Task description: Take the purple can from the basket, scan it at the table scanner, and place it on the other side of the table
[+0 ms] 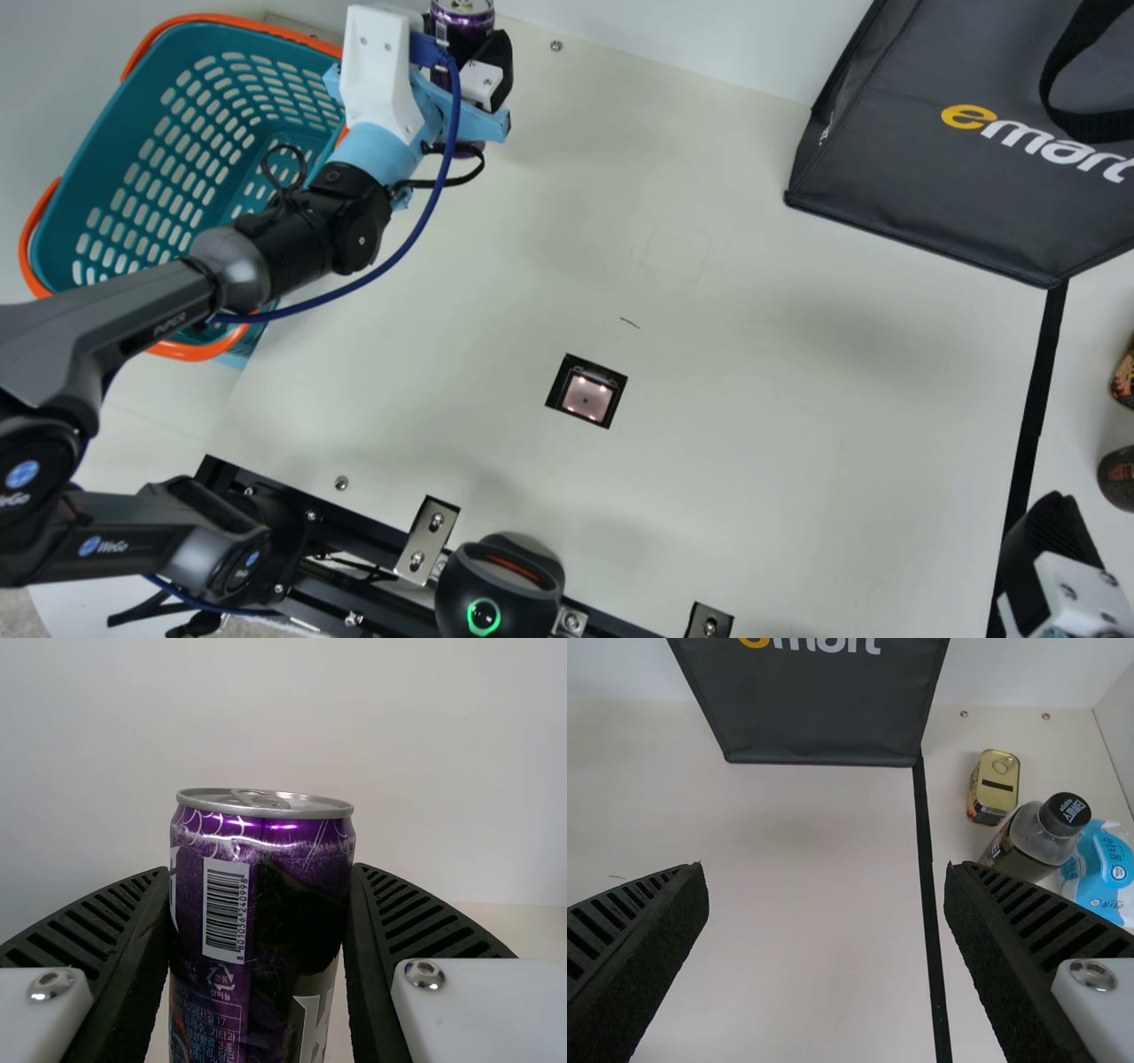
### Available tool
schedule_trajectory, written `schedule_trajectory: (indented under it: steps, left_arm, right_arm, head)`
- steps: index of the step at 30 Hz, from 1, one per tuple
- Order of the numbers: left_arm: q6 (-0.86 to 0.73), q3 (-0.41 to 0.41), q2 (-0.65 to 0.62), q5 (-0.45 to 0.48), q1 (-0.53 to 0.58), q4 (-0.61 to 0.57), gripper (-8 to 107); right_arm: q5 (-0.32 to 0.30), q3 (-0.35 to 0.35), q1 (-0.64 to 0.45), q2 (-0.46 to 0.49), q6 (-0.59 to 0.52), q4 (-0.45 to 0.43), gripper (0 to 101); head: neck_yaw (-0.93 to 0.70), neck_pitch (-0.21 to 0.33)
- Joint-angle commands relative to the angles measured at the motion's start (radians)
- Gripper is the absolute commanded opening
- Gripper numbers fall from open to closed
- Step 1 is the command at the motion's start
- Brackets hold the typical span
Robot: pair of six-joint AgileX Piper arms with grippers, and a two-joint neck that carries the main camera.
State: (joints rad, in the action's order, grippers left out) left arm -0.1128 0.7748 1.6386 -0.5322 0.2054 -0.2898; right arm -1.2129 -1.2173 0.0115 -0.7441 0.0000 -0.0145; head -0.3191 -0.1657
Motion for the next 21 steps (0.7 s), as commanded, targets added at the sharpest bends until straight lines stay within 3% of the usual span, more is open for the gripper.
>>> schedule_trajectory:
  steps: [1,5,21]
  left_arm:
    - [0.0,0.0,0.0,0.0,0.0,0.0,-8]
    - [-0.003,-0.007,-0.002,-0.017,0.001,-0.003,-8]
    - [-0.066,-0.151,-0.048,-0.263,0.109,-0.131,-8]
  right_arm:
    - [0.0,0.0,0.0,0.0,0.0,0.0,95]
    - [0.0,0.0,0.0,0.0,0.0,0.0,95]
    - [0.0,0.0,0.0,0.0,0.0,0.0,95]
  head:
    - [-0.002,0.027]
    - [-0.002,0.027]
    - [-0.002,0.027]
